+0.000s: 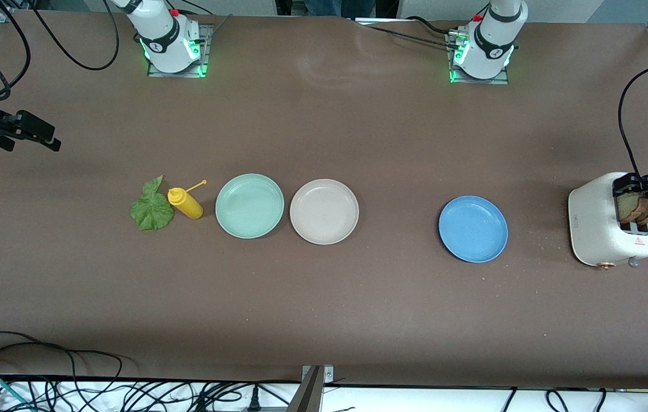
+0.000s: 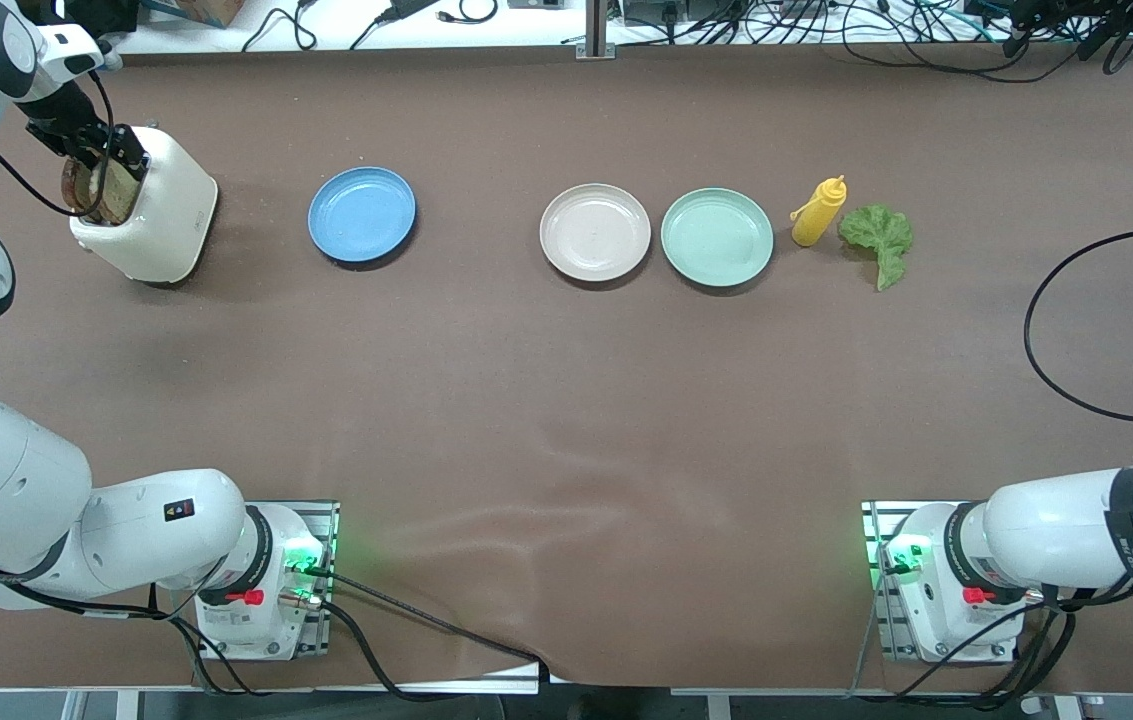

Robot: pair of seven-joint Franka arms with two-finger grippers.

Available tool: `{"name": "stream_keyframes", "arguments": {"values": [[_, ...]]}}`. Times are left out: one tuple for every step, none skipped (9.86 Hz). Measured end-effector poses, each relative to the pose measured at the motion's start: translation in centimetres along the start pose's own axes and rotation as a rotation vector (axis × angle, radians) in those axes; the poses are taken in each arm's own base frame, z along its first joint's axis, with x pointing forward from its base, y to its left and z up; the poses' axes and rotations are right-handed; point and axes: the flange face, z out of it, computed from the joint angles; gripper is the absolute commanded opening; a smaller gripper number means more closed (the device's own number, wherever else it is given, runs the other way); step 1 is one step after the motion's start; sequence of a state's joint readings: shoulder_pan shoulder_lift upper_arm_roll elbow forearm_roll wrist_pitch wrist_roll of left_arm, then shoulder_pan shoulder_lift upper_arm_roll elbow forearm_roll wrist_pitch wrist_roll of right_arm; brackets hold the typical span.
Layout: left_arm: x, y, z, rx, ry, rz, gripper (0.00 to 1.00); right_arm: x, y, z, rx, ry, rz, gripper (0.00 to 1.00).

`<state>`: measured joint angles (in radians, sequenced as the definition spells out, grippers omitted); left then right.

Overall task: Make sandwich on beige plate with both arms
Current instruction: 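Lower the left gripper onto a bread slice in the white toaster, then grasp the bread slice with the left gripper and lift it out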

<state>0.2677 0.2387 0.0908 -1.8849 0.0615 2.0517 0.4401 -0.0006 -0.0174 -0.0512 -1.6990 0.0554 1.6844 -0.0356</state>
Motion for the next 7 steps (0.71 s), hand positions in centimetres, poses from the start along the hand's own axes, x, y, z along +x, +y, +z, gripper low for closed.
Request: {"name": "stream_keyframes", "arguments": {"values": [[-0.1, 0.0, 0.1, 0.000, -0.002, 0.012, 0.21, -0.1, 0.3, 0.1, 0.001, -0.012, 0.006, 1.00], [-0.1, 0.0, 0.1, 0.001, -0.002, 0.046, 0.01, -0.3, 1.2, 0.2, 0.002, -0.027, 0.022, 1.00], [-0.1, -0.1, 0.0, 0.001, -0.001, 0.075, 0.00, -0.4, 1.9, 0.2, 0.003, -0.033, 0.034, 1.00], [-0.3, -0.5, 0.0, 0.002, -0.001, 0.113, 0.00, -0.5, 2.1, 0.2, 0.004, -0.033, 0.038, 1.00], [-0.5, -0.8, -0.1, 0.002, 0.001, 0.147, 0.00, -0.5, 2.0, 0.2, 0.004, -0.033, 0.037, 1.00], [-0.6, -1.0, -0.3, 0.005, 0.006, 0.169, 0.00, -0.5, 2.0, 0.2, 0.005, -0.033, 0.036, 1.00], [-0.5, -1.1, -0.8, 0.006, 0.007, 0.185, 0.00, -0.5, 1.8, 0.2, 0.005, -0.033, 0.034, 1.00]]}}
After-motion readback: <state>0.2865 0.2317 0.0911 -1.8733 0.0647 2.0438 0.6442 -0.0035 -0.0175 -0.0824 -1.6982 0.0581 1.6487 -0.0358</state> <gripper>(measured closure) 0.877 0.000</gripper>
